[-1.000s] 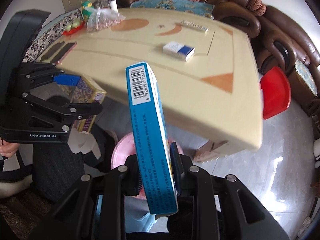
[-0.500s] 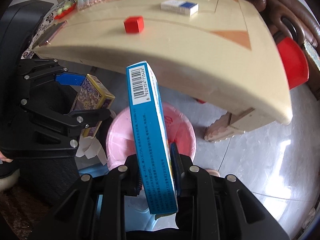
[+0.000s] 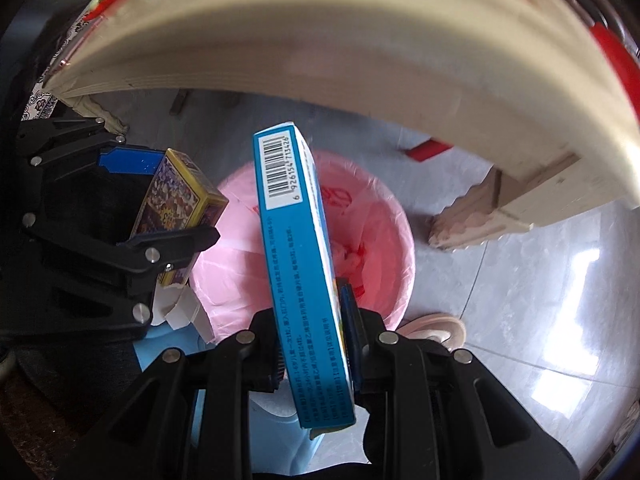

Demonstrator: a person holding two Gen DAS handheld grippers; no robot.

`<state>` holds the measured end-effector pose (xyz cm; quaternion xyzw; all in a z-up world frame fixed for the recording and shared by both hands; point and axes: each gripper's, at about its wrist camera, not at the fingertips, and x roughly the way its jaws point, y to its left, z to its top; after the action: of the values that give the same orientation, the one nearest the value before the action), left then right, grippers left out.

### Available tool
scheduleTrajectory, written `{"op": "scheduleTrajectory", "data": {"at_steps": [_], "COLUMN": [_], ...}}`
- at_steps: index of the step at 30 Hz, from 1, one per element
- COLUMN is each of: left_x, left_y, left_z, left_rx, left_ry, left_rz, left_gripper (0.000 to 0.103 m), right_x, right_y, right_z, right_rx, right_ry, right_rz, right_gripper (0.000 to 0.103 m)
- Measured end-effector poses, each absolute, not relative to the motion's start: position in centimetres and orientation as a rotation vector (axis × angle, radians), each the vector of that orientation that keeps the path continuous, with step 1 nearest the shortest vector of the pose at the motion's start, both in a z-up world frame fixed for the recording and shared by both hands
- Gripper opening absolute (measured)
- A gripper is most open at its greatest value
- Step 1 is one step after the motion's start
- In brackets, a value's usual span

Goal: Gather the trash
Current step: 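Open the right gripper over the bin while the left gripper releases the card box into it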

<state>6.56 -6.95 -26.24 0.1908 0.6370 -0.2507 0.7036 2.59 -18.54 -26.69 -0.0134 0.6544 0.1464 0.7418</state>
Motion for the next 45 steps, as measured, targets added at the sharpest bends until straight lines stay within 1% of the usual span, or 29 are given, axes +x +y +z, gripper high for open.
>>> {"op": "scheduleTrajectory", "data": {"at_steps": [7,14,25,26,27,28,32,33,34,36,41,45], "left_x": [7.1,8.3,9.9,10.0,10.2,10.2,10.1,10.1,10.1,10.0,10.1,10.0], "left_y": [-7.6,-7.4,-7.0,-7.0,-6.9,-6.9,-7.3,-7.3,-7.4,-7.4,-6.7,-5.4], "left_z": [-29.6,-32.4,-35.4,-35.5,-35.9,-36.0,-35.8,-35.7,-35.7,-35.6,-34.3,-32.2], "left_rx": [0.425,0.365,0.319,0.31,0.303,0.305,0.332,0.339,0.345,0.349,0.35,0.34], "left_ry": [1.502,1.586,1.669,1.678,1.692,1.698,1.678,1.673,1.67,1.668,1.641,1.627], "left_rz": [-0.567,-0.556,-0.489,-0.489,-0.486,-0.483,-0.488,-0.489,-0.489,-0.487,-0.461,-0.434], "left_gripper": [0.063,0.063,0.064,0.065,0.073,0.076,0.078,0.078,0.078,0.078,0.078,0.078], "right_x": [3.8,4.2,4.5,4.5,4.5,4.6,4.6,4.6,4.6,4.6,4.8,4.6], "right_y": [-19.2,-19.0,-19.1,-19.1,-19.1,-19.2,-19.3,-19.3,-19.2,-19.2,-19.3,-18.9], "right_z": [-30.8,-33.2,-33.5,-33.6,-33.6,-33.6,-33.7,-33.7,-33.7,-33.6,-33.2,-32.3], "right_rx": [0.013,0.02,0.041,0.039,0.04,0.043,0.042,0.043,0.043,0.041,0.065,0.07], "right_ry": [1.504,1.536,1.536,1.536,1.538,1.539,1.539,1.54,1.54,1.536,1.524,1.524], "right_rz": [0.323,0.338,0.355,0.355,0.355,0.355,0.352,0.353,0.352,0.348,0.362,0.381], "right_gripper": [0.024,0.024,0.024,0.024,0.024,0.025,0.026,0.027,0.031,0.035,0.035,0.035]}}
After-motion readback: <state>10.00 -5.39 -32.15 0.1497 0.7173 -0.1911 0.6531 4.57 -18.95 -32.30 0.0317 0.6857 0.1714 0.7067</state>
